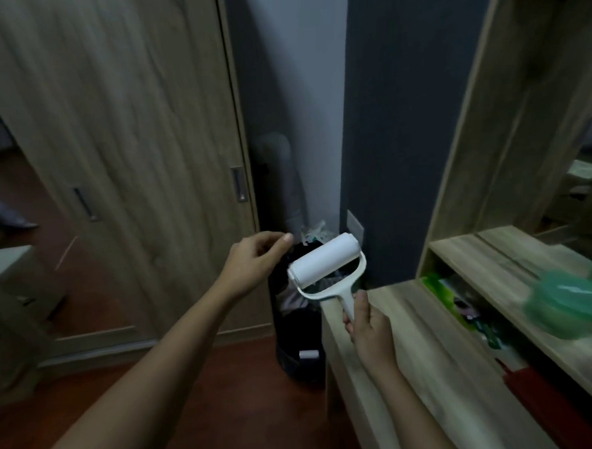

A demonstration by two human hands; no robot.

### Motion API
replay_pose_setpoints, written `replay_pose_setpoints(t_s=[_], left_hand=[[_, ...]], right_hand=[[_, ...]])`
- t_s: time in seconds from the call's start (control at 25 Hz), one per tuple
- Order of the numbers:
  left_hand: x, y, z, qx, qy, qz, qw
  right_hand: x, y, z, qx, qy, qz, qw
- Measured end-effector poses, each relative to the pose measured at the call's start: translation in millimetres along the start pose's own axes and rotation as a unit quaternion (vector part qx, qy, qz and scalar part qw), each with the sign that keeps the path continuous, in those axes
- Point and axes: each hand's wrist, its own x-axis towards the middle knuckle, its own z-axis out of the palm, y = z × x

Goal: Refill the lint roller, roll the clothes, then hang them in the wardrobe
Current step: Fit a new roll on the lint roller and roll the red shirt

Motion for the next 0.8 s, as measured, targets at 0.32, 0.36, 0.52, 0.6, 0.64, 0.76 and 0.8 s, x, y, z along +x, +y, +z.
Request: replay_pose_setpoints(t_s=[0.32, 0.36, 0.52, 0.6, 0.64, 0.76, 0.8], left_hand=[[134, -120, -106, 0.126, 0.035, 0.011, 0.991], [154, -135, -109, 0.145, 0.03, 0.017, 0.989], [235, -194, -104, 0.253, -0.017, 0.052, 0.966], [276, -220, -94, 0.311, -0.063, 0.066, 0.946], [295, -231, -89, 0.341, -0.085, 0.08, 0.933], [369, -266, -71, 0.429, -0.139, 0.112, 0.885], [387, -273, -68, 0.466, -0.16, 0.127, 0.861]], right_hand=[[91, -61, 152, 0.046, 0.003, -0.021, 0.999], [105, -64, 165, 0.046, 0.005, -0.021, 0.999], [177, -57, 208, 0.081, 0.032, 0.021, 0.996], [221, -50, 228, 0.078, 0.045, 0.025, 0.996], [242, -49, 236, 0.071, 0.05, 0.018, 0.996], [322, -54, 267, 0.076, 0.032, 0.01, 0.997], [342, -58, 276, 0.087, 0.026, 0.014, 0.996]])
